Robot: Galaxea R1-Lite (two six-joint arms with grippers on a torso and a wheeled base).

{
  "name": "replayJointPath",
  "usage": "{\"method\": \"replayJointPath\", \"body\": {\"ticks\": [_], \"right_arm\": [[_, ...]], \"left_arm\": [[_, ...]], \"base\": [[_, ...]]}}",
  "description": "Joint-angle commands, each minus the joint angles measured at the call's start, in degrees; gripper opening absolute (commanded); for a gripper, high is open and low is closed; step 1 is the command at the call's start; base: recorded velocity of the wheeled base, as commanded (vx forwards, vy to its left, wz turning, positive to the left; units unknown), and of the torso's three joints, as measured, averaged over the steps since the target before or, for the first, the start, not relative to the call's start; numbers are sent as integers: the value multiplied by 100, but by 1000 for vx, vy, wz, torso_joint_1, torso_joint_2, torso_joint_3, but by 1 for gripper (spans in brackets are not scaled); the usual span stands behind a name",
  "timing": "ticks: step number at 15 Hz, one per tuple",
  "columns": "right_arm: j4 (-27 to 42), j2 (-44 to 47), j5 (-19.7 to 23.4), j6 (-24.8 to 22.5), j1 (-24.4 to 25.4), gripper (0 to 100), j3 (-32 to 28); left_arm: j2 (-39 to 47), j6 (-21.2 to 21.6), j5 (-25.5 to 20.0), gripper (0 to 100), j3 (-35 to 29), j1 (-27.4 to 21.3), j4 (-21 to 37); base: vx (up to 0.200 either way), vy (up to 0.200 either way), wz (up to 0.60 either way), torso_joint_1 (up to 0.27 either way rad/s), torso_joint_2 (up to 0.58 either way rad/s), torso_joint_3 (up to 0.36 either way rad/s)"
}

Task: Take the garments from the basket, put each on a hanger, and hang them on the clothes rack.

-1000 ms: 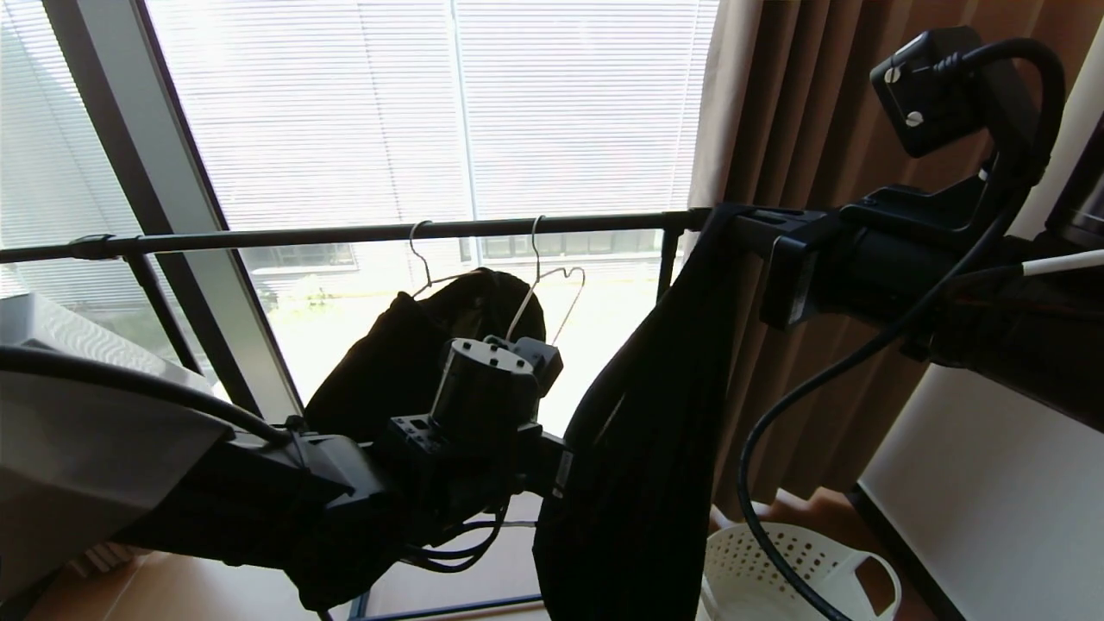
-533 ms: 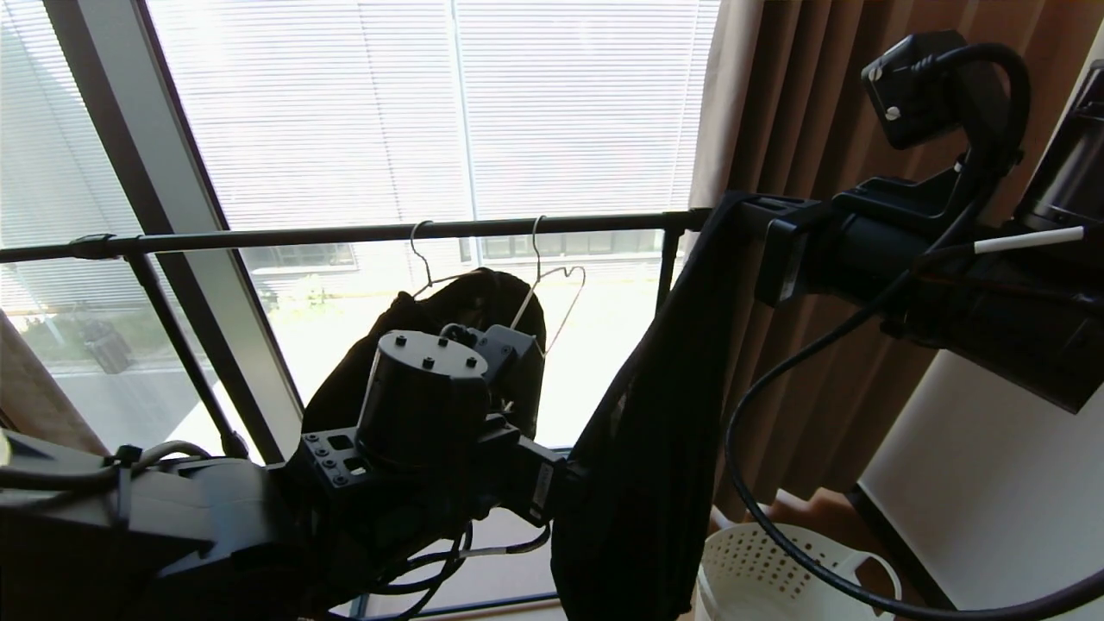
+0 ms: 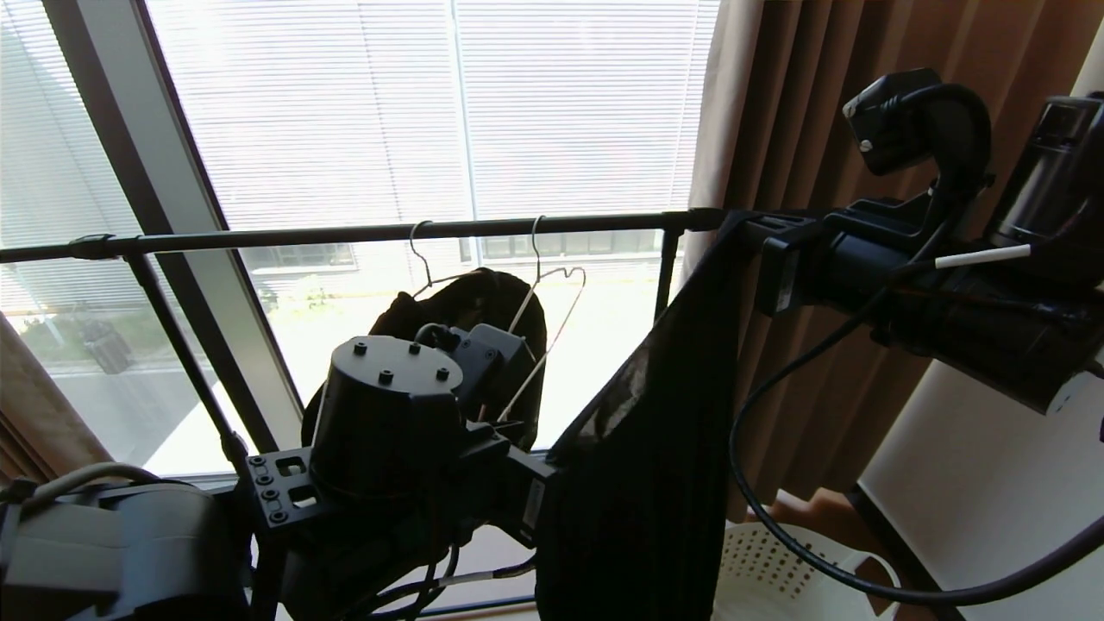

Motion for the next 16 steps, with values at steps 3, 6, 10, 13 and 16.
{"method": "replayJointPath", "body": {"ticks": [3, 6, 10, 13, 16], "right_arm": [[-18, -175, -62, -17, -72, 0, 596], [-9, -360, -54, -26, 121, 0, 1202], [61, -395, -54, -35, 472, 0, 1677], [70, -474, -62, -44, 692, 0, 2011], [167, -509, -115, -52, 806, 0, 2046]], "left_arm": [[-294, 12, 38, 0, -37, 138, 76], [-277, 363, -67, 0, -284, 604, 84], [-74, 715, -392, 0, -1347, 885, 876], [-22, 592, -823, 0, -1743, 885, 1324], [110, 556, -876, 0, -1910, 850, 1333]], "base": [[0, 0, 0, 0, 0, 0], [0, 0, 0, 0, 0, 0], [0, 0, 0, 0, 0, 0], [0, 0, 0, 0, 0, 0], [0, 0, 0, 0, 0, 0]]}}
